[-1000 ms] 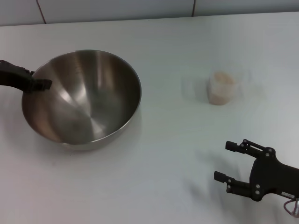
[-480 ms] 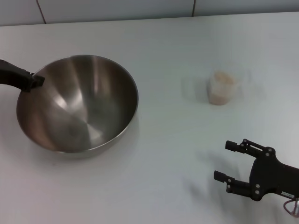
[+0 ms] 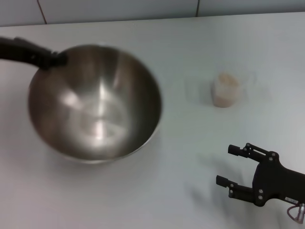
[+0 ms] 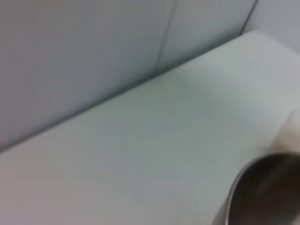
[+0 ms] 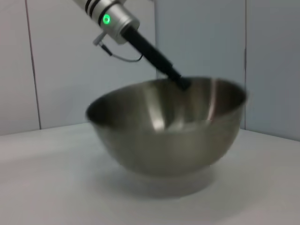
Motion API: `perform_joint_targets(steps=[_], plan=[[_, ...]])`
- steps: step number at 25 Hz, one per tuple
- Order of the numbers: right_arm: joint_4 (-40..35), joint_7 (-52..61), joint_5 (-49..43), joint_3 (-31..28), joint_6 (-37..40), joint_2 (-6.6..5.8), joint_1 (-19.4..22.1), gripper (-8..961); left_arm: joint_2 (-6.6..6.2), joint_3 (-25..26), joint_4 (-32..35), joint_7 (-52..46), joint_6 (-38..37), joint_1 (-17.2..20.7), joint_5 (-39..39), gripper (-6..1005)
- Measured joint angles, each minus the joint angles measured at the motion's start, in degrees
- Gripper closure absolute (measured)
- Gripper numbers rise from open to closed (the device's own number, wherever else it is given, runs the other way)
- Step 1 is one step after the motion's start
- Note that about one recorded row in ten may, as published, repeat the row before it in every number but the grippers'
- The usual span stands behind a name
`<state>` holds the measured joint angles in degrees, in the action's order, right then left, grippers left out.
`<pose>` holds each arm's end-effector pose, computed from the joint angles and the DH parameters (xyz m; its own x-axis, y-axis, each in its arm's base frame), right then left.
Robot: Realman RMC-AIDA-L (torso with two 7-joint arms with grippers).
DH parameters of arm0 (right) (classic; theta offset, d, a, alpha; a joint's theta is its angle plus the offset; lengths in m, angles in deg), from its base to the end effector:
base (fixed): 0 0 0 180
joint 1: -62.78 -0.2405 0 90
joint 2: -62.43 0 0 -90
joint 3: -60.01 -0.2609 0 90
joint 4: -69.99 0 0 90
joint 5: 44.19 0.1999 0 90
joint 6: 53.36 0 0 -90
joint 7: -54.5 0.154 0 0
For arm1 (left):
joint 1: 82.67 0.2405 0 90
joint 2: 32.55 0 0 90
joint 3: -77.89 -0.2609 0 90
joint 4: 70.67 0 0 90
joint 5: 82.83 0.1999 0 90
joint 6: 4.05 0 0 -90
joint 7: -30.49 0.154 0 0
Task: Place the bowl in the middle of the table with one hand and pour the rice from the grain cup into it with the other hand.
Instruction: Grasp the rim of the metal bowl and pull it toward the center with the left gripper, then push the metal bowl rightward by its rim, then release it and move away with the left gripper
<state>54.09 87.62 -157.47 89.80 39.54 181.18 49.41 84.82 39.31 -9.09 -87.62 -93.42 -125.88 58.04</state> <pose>0.3314 0.2018 -0.0478 0.8055 -0.1042 -0.5833 -0.3720 -0.8552 -0.3610 -0.2068 0.4015 0.0579 0.7932 0.5681 0.2194 0.6080 -0.7182 -0.3384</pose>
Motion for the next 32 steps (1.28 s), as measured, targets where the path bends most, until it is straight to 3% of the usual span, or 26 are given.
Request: perform_joint_targets(steps=[4,10,19,32], plan=[[0.0,0.0,0.0,0.0,0.0,0.00,0.0,170,0.42,-0.4,0.4,-0.4,-0.5,-1.2,-1.2,951],[0.0,-0.1,0.0,0.0,0.0,-0.01,0.0,170,1.11,-3.5,-4.0,-0.4,2.1,-5.9,-1.5,949],[0.0,-0.1,0.0,0.0,0.0,0.04,0.3,170,1.29,-11.9,-12.5,0.2,11.8,-10.5,-3.5,949],[0.0,-0.2,0.0,0.0,0.0,0.07,0.1,170,1.36,-12.7,-15.0,0.4,14.7,-11.5,-4.6,948]])
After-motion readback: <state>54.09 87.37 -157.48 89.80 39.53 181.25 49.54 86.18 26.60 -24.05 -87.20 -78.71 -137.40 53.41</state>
